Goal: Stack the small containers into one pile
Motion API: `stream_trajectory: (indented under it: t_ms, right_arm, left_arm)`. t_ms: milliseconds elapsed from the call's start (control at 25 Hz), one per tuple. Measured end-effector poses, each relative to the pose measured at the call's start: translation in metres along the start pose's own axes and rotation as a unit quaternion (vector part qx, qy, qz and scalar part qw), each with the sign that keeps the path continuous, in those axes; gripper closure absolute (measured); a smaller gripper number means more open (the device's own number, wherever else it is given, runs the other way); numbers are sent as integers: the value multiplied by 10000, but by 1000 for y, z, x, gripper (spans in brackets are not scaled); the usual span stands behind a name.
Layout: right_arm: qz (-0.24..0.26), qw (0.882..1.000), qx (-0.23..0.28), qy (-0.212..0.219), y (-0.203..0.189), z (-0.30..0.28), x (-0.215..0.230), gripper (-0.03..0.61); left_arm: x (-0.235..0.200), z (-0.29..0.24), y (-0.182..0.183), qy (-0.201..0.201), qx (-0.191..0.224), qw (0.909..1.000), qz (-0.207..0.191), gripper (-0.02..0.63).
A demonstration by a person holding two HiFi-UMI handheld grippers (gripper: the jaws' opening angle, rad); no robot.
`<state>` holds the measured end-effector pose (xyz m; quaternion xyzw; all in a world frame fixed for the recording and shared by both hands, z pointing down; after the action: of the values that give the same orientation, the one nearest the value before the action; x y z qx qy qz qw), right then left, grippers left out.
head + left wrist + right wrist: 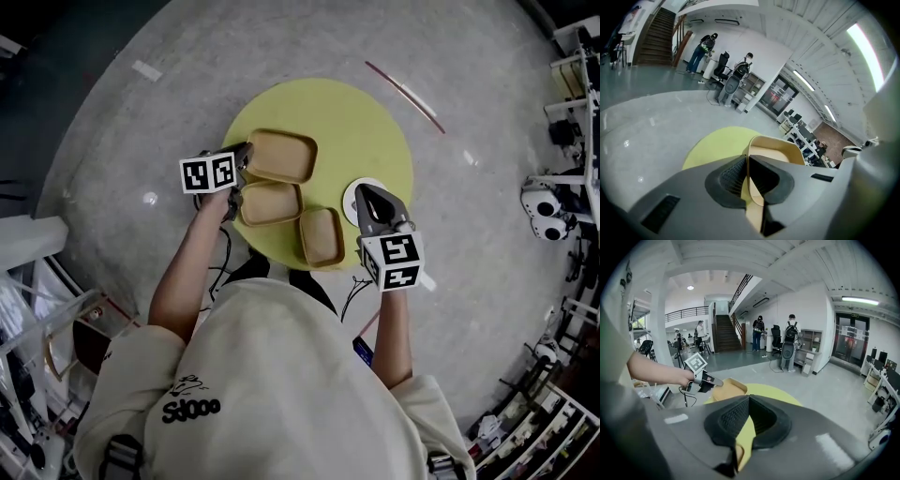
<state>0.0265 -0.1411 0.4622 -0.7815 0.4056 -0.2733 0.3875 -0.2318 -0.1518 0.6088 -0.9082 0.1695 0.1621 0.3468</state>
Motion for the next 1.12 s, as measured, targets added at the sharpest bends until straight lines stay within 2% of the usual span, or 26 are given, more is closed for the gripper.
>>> stream_trajectory:
  t_ms: [240,360,520,840,1120]
  right_arm:
    - [-22,9998,132,-138,-5,19,-12,570]
    - [-31,9996,180,-212,-7,30,-15,570]
    - [-105,9991,236,-343,-14,39,-20,571]
    - [-306,9975,201,-601,-30,56,-15,571]
    - [-641,9938,111,-901,-55,75,-13,571]
  left_arm:
    - [29,18,-16,-300,-171,9975,-624,589]
    - [48,26,-30,-443,-354,9921,-1118,589]
    - [68,27,-50,-830,-609,9830,-1521,589]
    - [107,16,-78,-1434,-1001,9589,-2235,589]
    - [134,5,-109,-1844,-1365,9265,-2981,589]
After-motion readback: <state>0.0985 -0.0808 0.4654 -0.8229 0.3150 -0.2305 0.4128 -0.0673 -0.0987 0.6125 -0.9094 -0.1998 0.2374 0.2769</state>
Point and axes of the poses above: the fingertips, and each gripper's own axes: z backward along the fingers, x to its right, y out of its top, the point moved 1 cm from there along z, backward along the fingers, and after that the axes turned 10 degrees about y, right-handed, at the moved point
